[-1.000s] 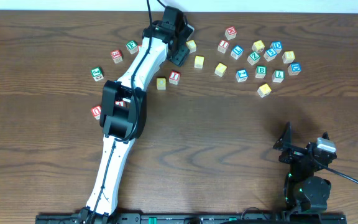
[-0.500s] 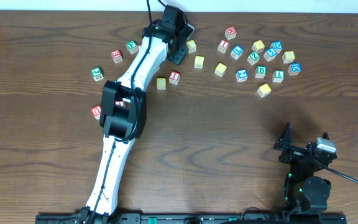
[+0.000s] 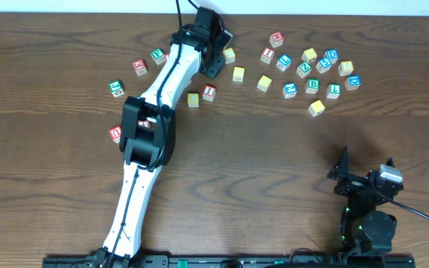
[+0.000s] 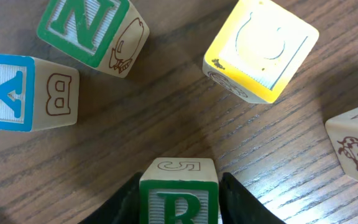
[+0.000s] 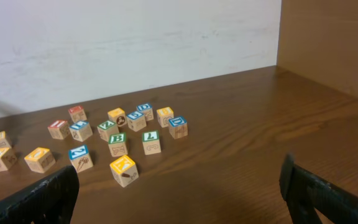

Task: Spell out ROBOT
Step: 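Close the left gripper on the green R block and lift it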

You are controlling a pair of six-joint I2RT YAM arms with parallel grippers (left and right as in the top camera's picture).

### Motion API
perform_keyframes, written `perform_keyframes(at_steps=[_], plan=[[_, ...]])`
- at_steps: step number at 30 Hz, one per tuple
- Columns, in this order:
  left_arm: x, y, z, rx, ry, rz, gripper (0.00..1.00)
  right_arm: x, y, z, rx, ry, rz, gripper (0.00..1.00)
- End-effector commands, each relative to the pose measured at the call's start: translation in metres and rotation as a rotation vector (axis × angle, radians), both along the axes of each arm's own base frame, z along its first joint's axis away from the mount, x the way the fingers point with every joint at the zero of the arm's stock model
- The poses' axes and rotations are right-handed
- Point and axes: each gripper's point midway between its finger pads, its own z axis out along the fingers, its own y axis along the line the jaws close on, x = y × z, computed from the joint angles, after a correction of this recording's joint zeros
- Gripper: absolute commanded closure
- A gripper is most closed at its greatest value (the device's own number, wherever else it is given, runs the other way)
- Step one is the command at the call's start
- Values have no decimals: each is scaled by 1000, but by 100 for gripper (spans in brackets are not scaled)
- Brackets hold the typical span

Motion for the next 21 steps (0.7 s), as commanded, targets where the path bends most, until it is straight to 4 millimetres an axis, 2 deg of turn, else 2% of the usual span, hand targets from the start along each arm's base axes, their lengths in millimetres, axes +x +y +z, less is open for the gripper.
perform_keyframes(at_steps=[1,3,14,17,21], plan=[[8,1,20,-5,-44,13,67,0,1,-1,13,-2,1,1],[8,1,20,-5,-44,13,71,0,1,-1,13,-2,1,1],[8,1,21,-5,-43,12,73,0,1,-1,13,-1,1,1],[9,0,30,-10,-57,13,75,0,1,-1,13,-1,1,1],[10,0,50,-21,-90,12,76,0,1,-1,13,-2,1,1]])
